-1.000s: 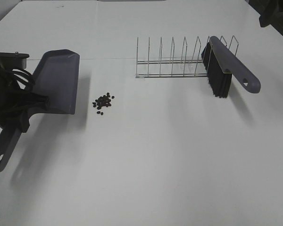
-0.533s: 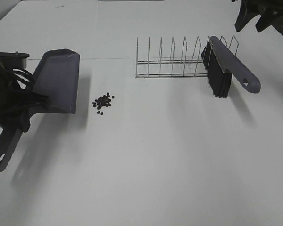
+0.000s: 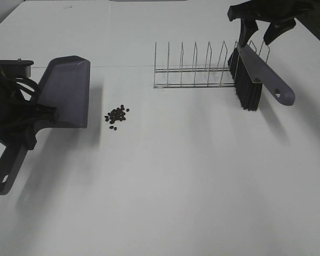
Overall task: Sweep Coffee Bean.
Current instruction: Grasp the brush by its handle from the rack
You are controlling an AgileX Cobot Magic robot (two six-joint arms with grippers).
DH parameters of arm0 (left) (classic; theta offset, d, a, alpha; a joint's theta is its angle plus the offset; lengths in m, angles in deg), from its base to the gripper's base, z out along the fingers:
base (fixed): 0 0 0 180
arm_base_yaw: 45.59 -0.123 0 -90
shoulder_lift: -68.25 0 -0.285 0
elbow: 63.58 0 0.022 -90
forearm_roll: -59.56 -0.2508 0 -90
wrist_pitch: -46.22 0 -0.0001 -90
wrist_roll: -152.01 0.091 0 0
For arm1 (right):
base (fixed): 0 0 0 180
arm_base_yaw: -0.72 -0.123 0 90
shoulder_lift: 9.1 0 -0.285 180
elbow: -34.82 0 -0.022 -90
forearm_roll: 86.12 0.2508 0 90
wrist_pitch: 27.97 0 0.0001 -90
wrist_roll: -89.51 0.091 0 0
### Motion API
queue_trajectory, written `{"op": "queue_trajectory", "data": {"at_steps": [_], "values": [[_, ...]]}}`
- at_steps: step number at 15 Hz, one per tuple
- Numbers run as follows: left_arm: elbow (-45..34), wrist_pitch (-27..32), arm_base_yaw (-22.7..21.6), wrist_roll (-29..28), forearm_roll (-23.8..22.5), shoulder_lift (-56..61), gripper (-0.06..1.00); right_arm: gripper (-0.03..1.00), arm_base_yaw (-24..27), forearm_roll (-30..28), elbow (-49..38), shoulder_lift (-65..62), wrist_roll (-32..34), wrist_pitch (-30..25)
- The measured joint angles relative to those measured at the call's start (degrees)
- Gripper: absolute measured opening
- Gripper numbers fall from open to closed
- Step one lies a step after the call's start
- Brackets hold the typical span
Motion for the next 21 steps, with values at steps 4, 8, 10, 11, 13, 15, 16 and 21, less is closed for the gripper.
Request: {"op": "queue_trajectory", "data": {"at_steps": [4,8,10,11,13,15,16,21], "values": [[0.0,-0.1,0.0,0.0,0.0,0.0,0.27,0.54,0.1,-0.6,5.4,5.9,0.6,0.0],[0.0,-0.1,0.0,0.0,0.0,0.0,0.27,0.54,0.2,-0.7,9.4,9.5,0.7,0.1],[0.0,-0.1,0.0,0.0,0.0,0.0,0.27,0.54,0.7,-0.8,9.5,10.4,1.8,0.2],[0.0,-0.1,0.0,0.0,0.0,0.0,0.27,0.54,1.2,-0.6,9.5,10.7,2.0,0.0],[0.0,-0.1,0.0,0.0,0.0,0.0,0.27,0.54,2.2,-0.5,9.5,11.8,2.0,0.7],[0.0,-0.2,0.0,0.0,0.0,0.0,0.27,0.54,2.2,-0.2,9.5,12.4,2.0,1.8],[0.0,-0.3,0.0,0.0,0.0,0.0,0.27,0.54,2.2,0.1,9.5,12.9,2.0,2.1],[0.0,-0.3,0.0,0.0,0.0,0.0,0.27,0.54,2.2,0.1,9.5,16.2,2.0,4.6]]}}
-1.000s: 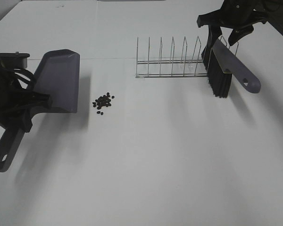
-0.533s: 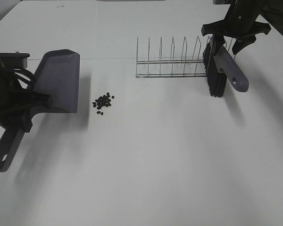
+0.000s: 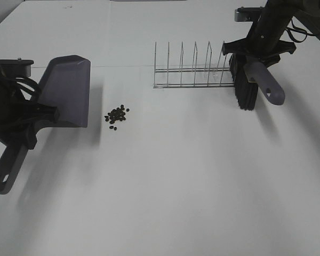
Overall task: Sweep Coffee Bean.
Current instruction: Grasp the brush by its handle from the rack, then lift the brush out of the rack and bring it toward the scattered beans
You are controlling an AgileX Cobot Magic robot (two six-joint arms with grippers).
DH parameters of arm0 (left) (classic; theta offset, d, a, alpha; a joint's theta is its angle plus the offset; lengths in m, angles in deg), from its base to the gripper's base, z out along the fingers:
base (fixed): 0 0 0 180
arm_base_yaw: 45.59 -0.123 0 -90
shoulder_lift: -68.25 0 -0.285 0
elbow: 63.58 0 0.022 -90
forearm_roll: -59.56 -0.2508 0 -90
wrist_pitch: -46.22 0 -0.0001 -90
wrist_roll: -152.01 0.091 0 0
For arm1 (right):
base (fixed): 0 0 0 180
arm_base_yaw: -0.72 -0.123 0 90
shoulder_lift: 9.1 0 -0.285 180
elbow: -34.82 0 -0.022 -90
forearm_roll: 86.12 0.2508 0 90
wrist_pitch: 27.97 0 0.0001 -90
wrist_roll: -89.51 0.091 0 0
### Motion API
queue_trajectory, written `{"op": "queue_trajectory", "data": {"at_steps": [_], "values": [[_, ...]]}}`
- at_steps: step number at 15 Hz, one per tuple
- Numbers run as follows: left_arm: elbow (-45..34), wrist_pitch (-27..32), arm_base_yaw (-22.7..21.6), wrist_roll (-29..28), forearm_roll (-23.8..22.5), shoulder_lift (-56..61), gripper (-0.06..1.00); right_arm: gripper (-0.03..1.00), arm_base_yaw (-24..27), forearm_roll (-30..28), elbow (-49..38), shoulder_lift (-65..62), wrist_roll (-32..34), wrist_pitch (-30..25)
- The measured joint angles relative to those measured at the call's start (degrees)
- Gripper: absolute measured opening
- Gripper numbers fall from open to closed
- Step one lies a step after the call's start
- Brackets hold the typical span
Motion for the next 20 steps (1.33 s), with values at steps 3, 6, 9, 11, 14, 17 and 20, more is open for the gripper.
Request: {"op": "queue_trajectory", "data": {"at_steps": [3,6,9,11,14,17,20], "values": [[0.0,-0.1,0.0,0.0,0.0,0.0,0.27,0.34,0.0,-0.8,0.0,0.0,0.1,1.3],[0.0,-0.1,0.0,0.0,0.0,0.0,0.27,0.28,0.0,-1.5,0.0,0.0,0.1,1.3],[0.0,-0.1,0.0,0.0,0.0,0.0,0.27,0.28,0.0,-1.5,0.0,-0.3,0.5,0.7],[0.0,-0.1,0.0,0.0,0.0,0.0,0.27,0.28,0.0,-1.5,0.0,-2.1,1.4,-0.3],[0.0,-0.1,0.0,0.0,0.0,0.0,0.27,0.28,0.0,-1.5,0.0,-9.7,2.6,-1.7],[0.0,-0.2,0.0,0.0,0.0,0.0,0.27,0.28,0.0,-1.5,0.0,-14.8,3.0,-6.4],[0.0,0.1,0.0,0.0,0.0,0.0,0.27,0.28,-0.1,-0.5,0.0,-19.2,3.1,-8.4]]}}
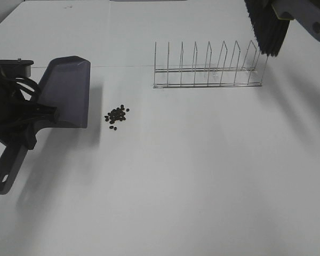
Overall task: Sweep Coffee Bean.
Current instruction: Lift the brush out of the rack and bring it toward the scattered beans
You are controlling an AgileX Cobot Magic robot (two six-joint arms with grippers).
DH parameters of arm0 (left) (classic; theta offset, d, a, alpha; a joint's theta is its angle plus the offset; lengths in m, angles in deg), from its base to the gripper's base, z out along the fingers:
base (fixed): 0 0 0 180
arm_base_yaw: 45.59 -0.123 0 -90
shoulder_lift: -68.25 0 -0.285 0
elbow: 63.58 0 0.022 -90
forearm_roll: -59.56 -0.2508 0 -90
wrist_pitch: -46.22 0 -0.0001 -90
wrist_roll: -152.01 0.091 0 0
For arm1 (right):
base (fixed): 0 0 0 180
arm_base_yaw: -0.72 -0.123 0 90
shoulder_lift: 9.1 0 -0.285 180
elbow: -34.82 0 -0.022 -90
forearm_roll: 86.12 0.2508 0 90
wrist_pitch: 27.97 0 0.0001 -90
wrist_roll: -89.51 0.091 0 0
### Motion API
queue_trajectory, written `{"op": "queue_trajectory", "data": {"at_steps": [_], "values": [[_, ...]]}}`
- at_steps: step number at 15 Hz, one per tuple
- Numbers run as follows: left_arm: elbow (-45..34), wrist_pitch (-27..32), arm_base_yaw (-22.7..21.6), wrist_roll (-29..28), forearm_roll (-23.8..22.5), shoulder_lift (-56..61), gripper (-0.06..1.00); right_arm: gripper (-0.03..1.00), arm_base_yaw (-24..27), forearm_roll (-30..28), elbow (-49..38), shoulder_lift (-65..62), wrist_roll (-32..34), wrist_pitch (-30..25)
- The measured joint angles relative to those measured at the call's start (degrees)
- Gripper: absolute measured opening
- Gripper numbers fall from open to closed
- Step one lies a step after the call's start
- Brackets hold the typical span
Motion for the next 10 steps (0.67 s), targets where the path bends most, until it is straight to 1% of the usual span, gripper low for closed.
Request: {"op": "queue_trajectory", "data": {"at_steps": [2,3,6,8,9,10], "values": [[0.0,0.5,0.0,-0.1,-0.5,0.0,0.27,0.28,-0.7,1.4,-2.3,-2.6,0.0,0.1],[0.0,1.0,0.0,-0.3,-0.6,0.0,0.27,0.28,-1.8,1.1,-4.3,-4.0,0.0,0.0],[0.0,1.6,1.4,-2.3,-2.4,0.0,0.27,0.28,-8.3,-1.9,-12.7,-7.2,0.1,-0.3],[0.0,1.6,2.4,-3.6,-3.8,-0.1,0.27,0.28,-12.7,-4.4,-18.7,-7.8,1.5,-0.2],[0.0,1.7,3.1,-4.0,-4.2,-0.8,0.27,0.28,-13.8,-4.9,-20.3,-7.8,2.1,0.3],[0.0,1.7,4.4,-4.4,-4.6,-2.9,0.27,0.28,-17.0,-6.6,-25.8,-7.8,4.8,4.4]]}}
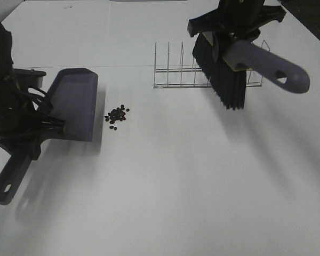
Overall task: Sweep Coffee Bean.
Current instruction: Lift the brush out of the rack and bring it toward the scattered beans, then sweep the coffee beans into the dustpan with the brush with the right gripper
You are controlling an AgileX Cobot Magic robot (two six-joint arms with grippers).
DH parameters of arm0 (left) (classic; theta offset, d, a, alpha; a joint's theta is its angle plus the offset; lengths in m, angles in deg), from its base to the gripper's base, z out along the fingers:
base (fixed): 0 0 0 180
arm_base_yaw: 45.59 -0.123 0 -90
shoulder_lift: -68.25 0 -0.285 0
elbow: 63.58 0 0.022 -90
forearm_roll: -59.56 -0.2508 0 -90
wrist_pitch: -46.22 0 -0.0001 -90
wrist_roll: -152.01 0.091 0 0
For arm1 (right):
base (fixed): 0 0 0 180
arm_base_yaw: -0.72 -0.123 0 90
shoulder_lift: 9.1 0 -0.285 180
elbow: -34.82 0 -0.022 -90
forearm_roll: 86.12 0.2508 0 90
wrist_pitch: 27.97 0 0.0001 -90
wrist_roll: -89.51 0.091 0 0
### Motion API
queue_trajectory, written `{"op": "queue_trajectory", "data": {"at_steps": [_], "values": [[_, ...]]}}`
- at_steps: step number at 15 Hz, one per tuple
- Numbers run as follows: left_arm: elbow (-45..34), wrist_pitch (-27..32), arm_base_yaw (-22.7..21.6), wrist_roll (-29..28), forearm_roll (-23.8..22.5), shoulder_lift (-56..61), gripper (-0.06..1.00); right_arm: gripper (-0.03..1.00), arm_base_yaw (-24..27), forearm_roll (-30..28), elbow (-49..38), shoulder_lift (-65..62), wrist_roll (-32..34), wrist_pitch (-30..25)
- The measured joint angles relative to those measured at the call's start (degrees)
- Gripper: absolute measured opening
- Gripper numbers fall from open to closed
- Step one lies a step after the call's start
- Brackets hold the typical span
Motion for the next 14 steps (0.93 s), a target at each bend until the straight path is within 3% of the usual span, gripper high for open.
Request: {"op": "queue_trajectory", "data": {"at_steps": [4,11,14], "values": [[0.0,-0.6,1.7,-0.9,-0.5,-5.6,0.27,0.28,-1.7,-3.0,-7.2,0.9,5.4,6.7],[0.5,-4.1,1.7,-1.0,-0.5,-9.2,0.27,0.28,-1.8,-4.3,-8.0,6.8,7.0,7.3],[0.6,-4.1,1.7,-0.7,-0.4,-9.3,0.26,0.28,-4.5,-5.4,-7.7,8.7,8.3,9.1]]}}
